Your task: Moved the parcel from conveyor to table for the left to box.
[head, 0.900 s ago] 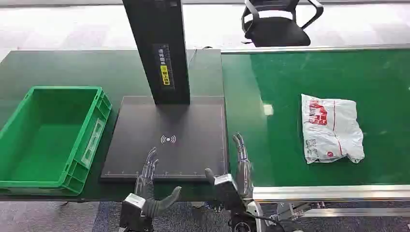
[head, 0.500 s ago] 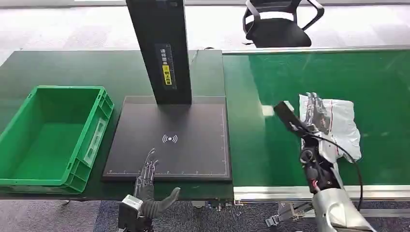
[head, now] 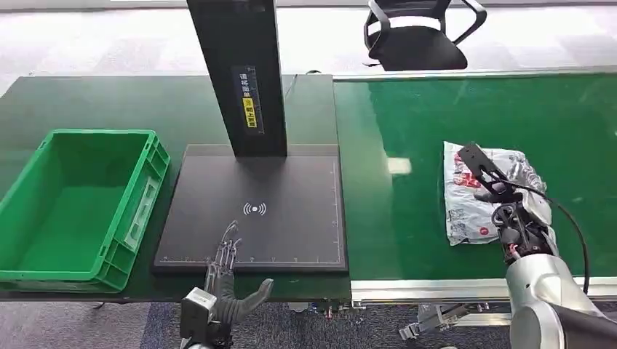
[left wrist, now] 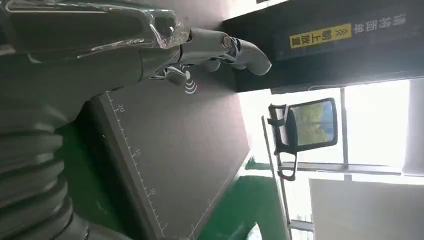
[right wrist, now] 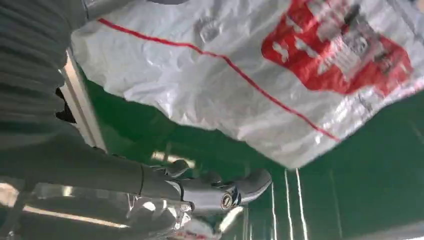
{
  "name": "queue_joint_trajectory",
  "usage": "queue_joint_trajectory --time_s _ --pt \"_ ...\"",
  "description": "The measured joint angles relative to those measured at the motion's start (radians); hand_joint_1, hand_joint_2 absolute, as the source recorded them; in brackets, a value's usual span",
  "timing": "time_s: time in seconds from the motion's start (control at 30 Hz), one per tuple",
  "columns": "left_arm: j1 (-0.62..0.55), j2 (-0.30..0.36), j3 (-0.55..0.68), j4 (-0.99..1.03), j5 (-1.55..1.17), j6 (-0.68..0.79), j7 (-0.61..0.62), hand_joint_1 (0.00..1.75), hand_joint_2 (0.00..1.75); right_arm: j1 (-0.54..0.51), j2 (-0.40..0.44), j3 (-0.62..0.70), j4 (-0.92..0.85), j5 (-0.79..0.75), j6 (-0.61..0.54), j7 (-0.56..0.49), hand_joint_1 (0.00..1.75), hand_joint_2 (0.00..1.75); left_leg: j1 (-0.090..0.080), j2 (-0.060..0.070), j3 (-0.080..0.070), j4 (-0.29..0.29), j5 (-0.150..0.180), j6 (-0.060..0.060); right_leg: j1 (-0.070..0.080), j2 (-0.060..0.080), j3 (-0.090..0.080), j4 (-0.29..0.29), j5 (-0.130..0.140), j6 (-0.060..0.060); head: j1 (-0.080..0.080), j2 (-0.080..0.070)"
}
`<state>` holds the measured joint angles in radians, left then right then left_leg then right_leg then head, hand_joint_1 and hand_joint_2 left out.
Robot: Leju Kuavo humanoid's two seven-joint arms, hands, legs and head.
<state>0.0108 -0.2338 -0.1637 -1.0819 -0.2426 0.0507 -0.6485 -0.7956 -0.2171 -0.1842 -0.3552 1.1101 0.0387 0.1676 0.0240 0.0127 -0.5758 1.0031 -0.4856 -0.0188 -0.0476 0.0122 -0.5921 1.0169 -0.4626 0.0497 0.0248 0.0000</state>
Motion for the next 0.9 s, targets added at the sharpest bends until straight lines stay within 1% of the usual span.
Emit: queue_joint_trajectory --time_s 0.07,0.23,0.3,0.4,0.63,0.9 --pt "-0.005 0.000 0.001 0.007 0.000 0.000 0.000 0.00 1.75 0.010 0.002 -0.005 0.015 0.011 0.063 -0.018 0.00 1.75 0.000 0.000 0.000 0.000 0.000 0.000 0.000 0.000 0.000 0.000 0.000 0.000 0.000 0.000" --pt "-0.020 -0.002 0.003 0.025 0.000 -0.003 0.000 0.00 1.75 0.051 0.015 -0.010 0.039 0.041 0.121 -0.016 0.00 1.75 0.001 0.000 0.000 0.000 0.000 0.000 0.001 0.000 0.000 0.000 0.000 0.000 0.000 0.000" --pt "-0.027 -0.002 0.003 0.031 0.000 -0.006 0.000 0.00 1.75 0.064 0.019 -0.010 0.045 0.054 0.142 0.001 0.00 1.75 0.001 0.000 0.000 0.000 0.000 0.000 0.001 0.000 0.000 0.000 0.000 0.000 0.000 0.000" --pt "-0.033 -0.002 0.003 0.037 0.000 -0.008 0.000 0.00 1.75 0.071 0.024 -0.011 0.052 0.057 0.151 0.009 0.00 1.75 0.001 0.000 0.000 0.000 0.000 0.000 0.001 0.000 0.000 0.000 0.000 0.000 0.000 0.000" --pt "-0.051 -0.002 0.002 0.056 0.000 -0.018 0.002 0.00 1.75 0.090 0.025 -0.011 0.060 0.105 0.210 0.070 0.00 1.75 0.001 -0.001 0.000 0.000 0.000 0.000 0.001 0.000 0.000 0.000 0.000 0.000 0.000 0.000" --pt "-0.065 -0.003 0.002 0.077 0.000 -0.019 0.002 0.00 1.75 0.098 0.025 -0.011 0.063 0.122 0.217 0.082 0.00 1.75 0.001 -0.001 0.000 0.000 0.000 0.000 0.001 0.000 0.000 0.000 0.000 0.000 0.000 0.000"
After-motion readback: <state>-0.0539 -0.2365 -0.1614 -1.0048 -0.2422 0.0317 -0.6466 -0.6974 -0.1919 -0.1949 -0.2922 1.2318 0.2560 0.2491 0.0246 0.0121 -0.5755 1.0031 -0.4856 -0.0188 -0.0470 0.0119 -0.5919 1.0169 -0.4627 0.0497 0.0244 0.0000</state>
